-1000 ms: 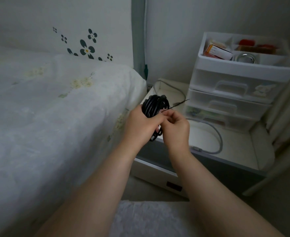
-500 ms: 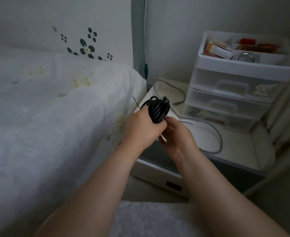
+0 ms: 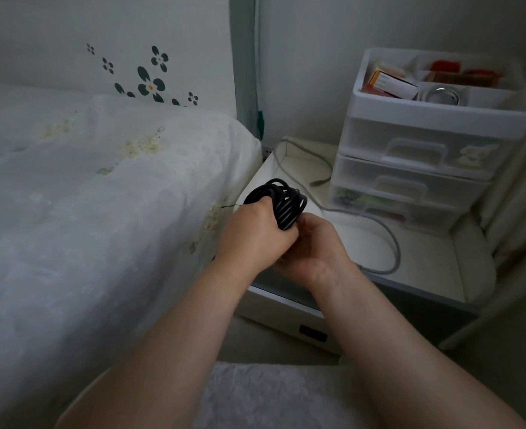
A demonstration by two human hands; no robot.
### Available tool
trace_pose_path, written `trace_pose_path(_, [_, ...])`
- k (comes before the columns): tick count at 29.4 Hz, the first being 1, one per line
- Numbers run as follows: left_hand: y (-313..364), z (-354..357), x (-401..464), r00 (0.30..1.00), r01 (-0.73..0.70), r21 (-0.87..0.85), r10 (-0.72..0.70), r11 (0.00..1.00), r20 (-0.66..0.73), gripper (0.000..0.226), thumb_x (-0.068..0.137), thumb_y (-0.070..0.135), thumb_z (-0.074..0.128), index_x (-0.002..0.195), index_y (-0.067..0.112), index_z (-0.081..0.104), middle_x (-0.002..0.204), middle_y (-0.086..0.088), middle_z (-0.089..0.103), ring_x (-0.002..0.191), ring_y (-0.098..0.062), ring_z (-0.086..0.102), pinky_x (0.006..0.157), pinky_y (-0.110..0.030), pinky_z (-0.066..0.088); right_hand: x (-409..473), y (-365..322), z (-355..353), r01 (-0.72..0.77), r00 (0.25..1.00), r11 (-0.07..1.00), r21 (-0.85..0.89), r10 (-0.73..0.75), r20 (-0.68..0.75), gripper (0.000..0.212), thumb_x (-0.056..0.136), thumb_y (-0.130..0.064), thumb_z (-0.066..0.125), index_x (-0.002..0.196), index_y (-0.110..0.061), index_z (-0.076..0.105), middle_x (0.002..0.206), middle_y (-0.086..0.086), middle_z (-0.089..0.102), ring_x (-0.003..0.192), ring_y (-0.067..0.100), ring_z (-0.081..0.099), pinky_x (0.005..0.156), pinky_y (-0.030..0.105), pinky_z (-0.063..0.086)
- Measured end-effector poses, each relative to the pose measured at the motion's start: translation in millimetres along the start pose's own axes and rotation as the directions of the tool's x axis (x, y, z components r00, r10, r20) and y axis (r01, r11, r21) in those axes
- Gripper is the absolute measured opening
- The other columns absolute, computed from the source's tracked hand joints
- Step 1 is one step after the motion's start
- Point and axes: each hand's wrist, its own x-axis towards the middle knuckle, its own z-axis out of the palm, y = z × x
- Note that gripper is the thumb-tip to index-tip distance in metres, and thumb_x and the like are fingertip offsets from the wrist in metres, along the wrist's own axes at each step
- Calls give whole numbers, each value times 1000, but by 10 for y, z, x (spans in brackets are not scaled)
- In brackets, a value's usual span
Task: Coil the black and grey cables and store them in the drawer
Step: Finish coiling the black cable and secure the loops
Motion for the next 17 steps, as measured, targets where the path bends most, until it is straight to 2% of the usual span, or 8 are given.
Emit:
trace_pose_path(2, [-9, 10, 1, 1000, 12, 22, -12, 1000, 1, 25, 79, 32, 63, 82, 15, 46, 64, 7, 43, 65, -20, 45, 56, -28, 33, -11, 4, 9, -29, 1000, 999, 23, 29, 8, 12, 67, -14, 50, 76, -16, 59, 88, 2, 53, 78, 18, 48, 83, 30, 40])
trace_pose_path(4, [3, 23, -16, 1000, 7, 59, -7, 998, -11, 27, 81, 32, 62, 82, 14, 43, 63, 8, 40, 65, -20, 43, 58, -28, 32, -36, -4, 22, -49, 998, 997, 62, 47, 34, 20, 73, -11, 48, 84, -12, 64, 95, 5, 58, 92, 22, 52, 100, 33, 37])
trace_pose_path(6, [41, 38, -41, 998, -14, 110, 20, 994, -54, 26, 83, 33, 61, 83, 14, 43, 68, 4, 46, 66, -22, 43, 58, -28, 32, -85, -19, 40, -59, 995, 996, 72, 52, 85, 24, 83, -11, 44, 89, -8, 67, 92, 8, 65, 93, 24, 59, 104, 37, 39])
trace_pose_path(9, [60, 52, -50, 997, -5, 119, 15, 993, -82, 27, 84, 34, 60, 88, 10, 48, 73, 1, 54, 67, -21, 50, 57, -28, 32, -141, -37, 62, -48, 993, 995, 89, 38, 111, 26, 87, -13, 43, 82, -6, 68, 79, 8, 67, 78, 22, 62, 82, 35, 48])
trace_pose_path(11, [15, 46, -16, 994, 102, -99, -105, 990, -27, 26, 79, 32, 63, 89, 10, 53, 73, 8, 57, 68, -16, 56, 53, -27, 35, -140, -42, 41, -21, 998, 1000, 7, 20, 61, 18, 85, -16, 47, 76, -12, 63, 69, 0, 57, 63, 13, 52, 67, 26, 41])
trace_pose_path(12, [-18, 36, 9, 987, 157, -223, -159, 962, 7, 22, 76, 30, 64, 89, 14, 57, 73, 7, 60, 69, -14, 59, 52, -26, 37, -135, -44, 32, -9, 999, 999, -48, 11, 41, 14, 84, -18, 49, 75, -15, 60, 66, -3, 51, 60, 11, 47, 64, 23, 38])
trace_pose_path(14, [-56, 14, 29, 980, 200, -344, -193, 917, 54, 15, 74, 26, 65, 84, 17, 60, 70, 3, 62, 66, -13, 61, 53, -25, 40, -130, -48, 9, 36, 999, 991, -129, -32, 33, 11, 85, -19, 53, 77, -17, 60, 66, -3, 52, 59, 9, 47, 63, 22, 37])
trace_pose_path(17, [-95, -43, 34, 972, 234, -446, -211, 864, 100, 10, 71, 21, 65, 73, 12, 62, 57, -3, 64, 58, -18, 64, 56, -29, 48, -152, -40, 14, 296, 951, 889, -350, -309, 18, 5, 90, -16, 57, 87, -16, 61, 76, 1, 63, 64, 11, 60, 61, 23, 44])
